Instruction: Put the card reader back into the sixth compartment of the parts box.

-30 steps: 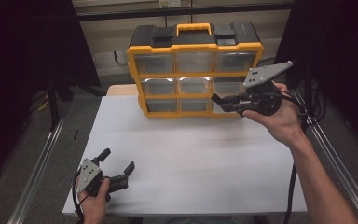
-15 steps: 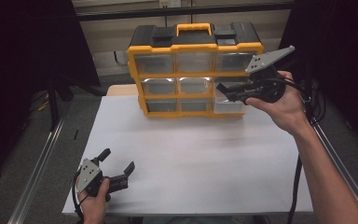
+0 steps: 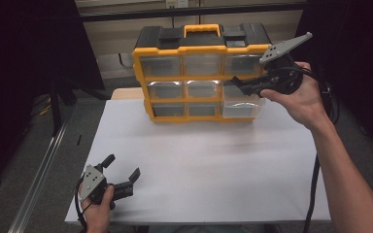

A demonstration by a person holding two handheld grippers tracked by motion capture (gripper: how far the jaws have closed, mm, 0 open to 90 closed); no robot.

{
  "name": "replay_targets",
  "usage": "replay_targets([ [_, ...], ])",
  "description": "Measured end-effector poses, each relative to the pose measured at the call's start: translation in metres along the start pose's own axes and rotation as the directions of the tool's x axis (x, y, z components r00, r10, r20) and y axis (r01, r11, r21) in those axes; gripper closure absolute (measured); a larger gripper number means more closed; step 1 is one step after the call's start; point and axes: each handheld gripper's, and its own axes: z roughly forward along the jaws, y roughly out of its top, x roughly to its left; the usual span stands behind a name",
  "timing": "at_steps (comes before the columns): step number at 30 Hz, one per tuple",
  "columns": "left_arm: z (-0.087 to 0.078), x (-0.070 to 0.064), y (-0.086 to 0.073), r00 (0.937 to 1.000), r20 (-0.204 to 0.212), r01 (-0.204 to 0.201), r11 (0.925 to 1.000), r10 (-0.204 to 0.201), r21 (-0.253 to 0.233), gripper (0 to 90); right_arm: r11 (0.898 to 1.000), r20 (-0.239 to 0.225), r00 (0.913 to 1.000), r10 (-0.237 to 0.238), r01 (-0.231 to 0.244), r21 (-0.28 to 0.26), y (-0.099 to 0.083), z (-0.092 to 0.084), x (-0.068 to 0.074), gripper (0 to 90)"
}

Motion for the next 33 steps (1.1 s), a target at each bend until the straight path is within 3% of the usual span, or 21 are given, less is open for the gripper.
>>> replay_targets([
  [14, 0.0, 0.0, 0.0, 1.0, 0.001, 0.001, 1.0, -0.001, 0.001, 1.2, 0.998, 0.004, 0.9988, 0.049, -0.049, 0.045, 0.008, 0.013, -0.02, 73.6],
  [21, 0.0, 0.001, 0.0, 1.0, 0.001, 0.001, 1.0, -0.001, 0.002, 1.2, 0.995, 0.028, 0.9972, 0.069, -0.071, 0.071, 0.013, 0.022, -0.031, 73.6],
  [28, -0.001, 0.002, 0.0, 1.0, 0.0, 0.004, 1.0, -0.004, -0.003, 1.2, 0.986, 0.029, 0.9931, 0.114, -0.117, 0.115, 0.009, 0.032, -0.044, 73.5],
  [33, 0.0, 0.001, 0.0, 1.0, 0.0, 0.006, 1.0, -0.006, 0.002, 1.2, 0.981, 0.035, 0.9934, 0.109, -0.113, 0.155, 0.01, 0.035, -0.043, 73.6],
])
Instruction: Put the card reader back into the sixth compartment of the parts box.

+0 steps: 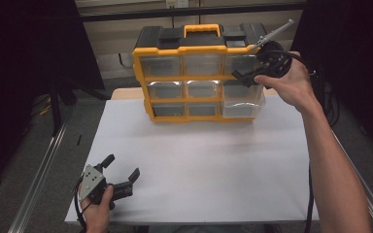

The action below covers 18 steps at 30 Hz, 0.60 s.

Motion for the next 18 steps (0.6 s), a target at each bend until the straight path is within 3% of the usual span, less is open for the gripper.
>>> replay_targets([
  [9, 0.0, 0.0, 0.0, 1.0, 0.001, 0.0, 1.0, 0.0, 0.0, 1.2, 0.998, -0.019, 0.9998, 0.008, -0.006, 0.07, -0.002, 0.012, -0.004, 73.6],
  [13, 0.0, 0.0, 0.0, 1.0, 0.002, 0.001, 1.0, -0.001, -0.001, 1.2, 0.991, -0.008, 0.9998, 0.018, -0.017, 0.134, -0.003, 0.02, -0.005, 73.5],
  [18, -0.001, 0.001, 0.0, 1.0, 0.0, -0.007, 1.0, 0.007, -0.001, 1.2, 0.988, -0.006, 0.9996, 0.028, -0.027, 0.154, -0.003, 0.024, -0.007, 73.5],
])
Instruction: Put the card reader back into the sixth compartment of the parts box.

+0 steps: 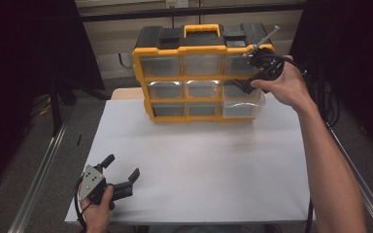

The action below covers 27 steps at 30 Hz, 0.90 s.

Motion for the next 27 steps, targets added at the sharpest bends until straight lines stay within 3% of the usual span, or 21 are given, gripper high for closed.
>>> replay_targets([
  [15, 0.0, 0.001, 0.0, 1.0, -0.005, 0.006, 1.0, -0.006, -0.005, 1.2, 0.995, 0.008, 0.9996, -0.027, 0.027, 0.094, -0.005, 0.022, -0.006, 73.5],
  [27, 0.0, 0.001, 0.0, 1.0, -0.005, 0.003, 1.0, -0.003, 0.001, 1.2, 0.992, -0.001, 0.9998, -0.022, 0.022, 0.126, -0.008, 0.035, -0.006, 73.5],
])
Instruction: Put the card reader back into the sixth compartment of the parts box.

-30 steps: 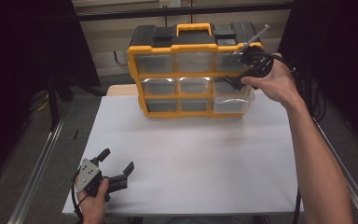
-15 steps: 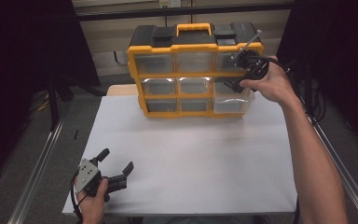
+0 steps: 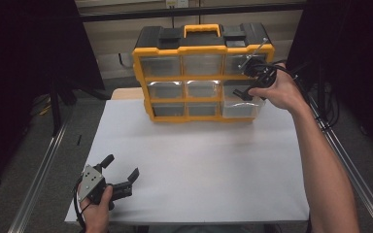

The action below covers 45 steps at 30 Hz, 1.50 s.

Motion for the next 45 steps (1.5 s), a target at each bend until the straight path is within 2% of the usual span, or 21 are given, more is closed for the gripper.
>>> replay_targets([
  [5, -0.001, 0.0, 0.0, 1.0, 0.0, 0.002, 1.0, -0.002, -0.003, 1.2, 0.999, 0.005, 0.9999, -0.011, 0.011, 0.032, 0.001, 0.006, 0.002, 73.5],
  [9, 0.0, 0.0, 0.0, 1.0, -0.001, 0.001, 1.0, -0.001, -0.006, 1.2, 1.0, 0.013, 0.9999, -0.005, 0.005, 0.03, 0.001, 0.007, 0.001, 73.4],
  [12, 0.0, 0.0, 0.0, 1.0, -0.002, -0.006, 1.0, 0.006, 0.0, 1.2, 0.999, -0.001, 1.0, -0.004, 0.004, 0.033, 0.001, 0.008, 0.001, 73.0],
  [13, 0.0, 0.0, 0.0, 1.0, 0.0, 0.003, 1.0, -0.003, -0.001, 1.2, 0.999, 0.007, 1.0, -0.004, 0.004, 0.032, 0.001, 0.007, 0.001, 72.4],
  [14, 0.0, 0.0, 0.0, 1.0, 0.0, 0.001, 1.0, -0.001, 0.001, 1.2, 1.0, 0.019, 0.9998, 0.008, -0.008, 0.024, 0.0, 0.007, 0.0, 69.9],
  [17, 0.0, -0.001, 0.0, 1.0, 0.002, -0.002, 1.0, 0.002, 0.002, 1.3, 1.0, 0.038, 0.9991, 0.022, -0.021, -0.004, 0.0, 0.005, 0.001, 54.5],
  [22, 0.0, 0.0, 0.0, 1.0, -0.005, -0.005, 1.0, 0.005, 0.0, 1.3, 0.998, 0.073, 0.9963, 0.046, -0.043, -0.046, 0.0, 0.0, 0.001, 37.3],
  [28, 0.0, 0.0, 0.0, 0.9999, -0.013, -0.002, 1.0, 0.002, -0.001, 1.3, 0.991, 0.116, 0.9903, 0.077, -0.063, -0.117, -0.003, -0.011, 0.003, 21.1],
  [29, 0.0, 0.0, 0.0, 0.9998, -0.018, -0.012, 0.9999, 0.012, -0.001, 1.3, 0.99, 0.118, 0.9894, 0.085, -0.07, -0.125, -0.004, -0.013, 0.003, 19.0],
  [34, 0.001, 0.002, -0.001, 0.9995, -0.031, -0.003, 1.0, 0.003, 0.005, 1.3, 0.98, 0.124, 0.9858, 0.114, -0.091, -0.175, -0.008, -0.017, -0.001, 9.2],
  [39, 0.005, 0.003, 0.0, 0.9994, -0.033, -0.001, 1.0, 0.001, 0.006, 1.3, 0.964, 0.118, 0.9825, 0.144, -0.113, -0.24, -0.016, -0.017, -0.003, 6.3],
  [45, 0.007, 0.001, -0.002, 0.9996, -0.027, -0.002, 0.9999, 0.003, 0.017, 1.3, 0.93, 0.124, 0.9741, 0.189, -0.137, -0.342, -0.025, -0.024, -0.001, 3.4],
])
